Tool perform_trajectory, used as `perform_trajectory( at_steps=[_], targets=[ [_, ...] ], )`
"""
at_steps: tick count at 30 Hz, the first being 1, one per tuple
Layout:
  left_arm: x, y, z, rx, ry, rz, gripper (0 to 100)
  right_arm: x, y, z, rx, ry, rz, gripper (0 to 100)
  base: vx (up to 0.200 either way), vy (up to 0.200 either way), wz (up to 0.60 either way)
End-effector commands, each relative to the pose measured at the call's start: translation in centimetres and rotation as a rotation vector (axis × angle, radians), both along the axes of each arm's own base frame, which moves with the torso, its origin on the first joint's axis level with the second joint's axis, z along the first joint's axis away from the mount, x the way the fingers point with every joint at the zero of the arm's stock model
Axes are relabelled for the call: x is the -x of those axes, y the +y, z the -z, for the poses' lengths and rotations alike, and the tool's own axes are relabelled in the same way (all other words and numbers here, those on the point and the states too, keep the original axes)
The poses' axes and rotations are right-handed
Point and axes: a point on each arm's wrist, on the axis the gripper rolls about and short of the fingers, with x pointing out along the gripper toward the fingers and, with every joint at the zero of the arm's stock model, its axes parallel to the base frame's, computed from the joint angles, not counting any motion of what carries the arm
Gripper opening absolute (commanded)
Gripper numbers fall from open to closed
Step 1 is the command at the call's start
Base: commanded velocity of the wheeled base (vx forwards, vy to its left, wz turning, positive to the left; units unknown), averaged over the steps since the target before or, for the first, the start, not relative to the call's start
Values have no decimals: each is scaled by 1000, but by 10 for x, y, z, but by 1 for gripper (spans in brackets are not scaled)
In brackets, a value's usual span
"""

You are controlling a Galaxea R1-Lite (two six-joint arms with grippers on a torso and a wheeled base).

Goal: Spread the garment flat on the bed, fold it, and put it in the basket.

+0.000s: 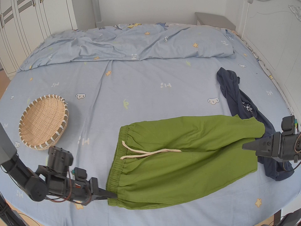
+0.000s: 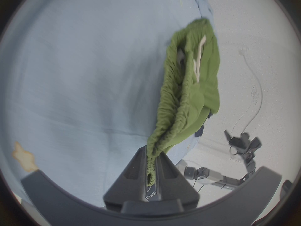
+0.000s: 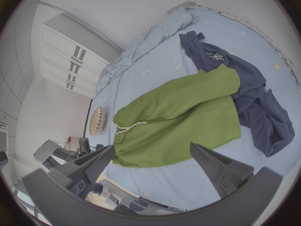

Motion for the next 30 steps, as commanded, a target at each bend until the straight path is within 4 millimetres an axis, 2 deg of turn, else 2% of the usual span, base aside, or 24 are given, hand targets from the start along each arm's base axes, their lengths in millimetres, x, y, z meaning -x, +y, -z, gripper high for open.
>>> perform_trajectory(
  at_steps=[1,5,6,14,20,26,30],
  targets=[
    [28,55,-19,66,-91,-137,0,11,3,17,19,61,-42,100,0,0,0],
    [41,70,-12,43,-95,-168,0,23,1,41,47,139,-54,100,0,0,0],
    [45,77,-8,24,-96,-191,0,28,-1,53,64,177,-60,100,0,0,0],
    [45,99,3,-33,-129,-233,0,38,-7,89,124,283,-154,100,0,0,0],
    [40,103,13,-58,-128,-207,0,18,-16,121,100,296,-171,100,0,0,0],
    [39,103,12,-61,-140,-203,0,-2,-16,139,-6,306,-226,100,0,0,0],
    [39,103,11,-61,-140,-206,0,-13,-14,147,-9,312,-226,100,0,0,0]
  ],
)
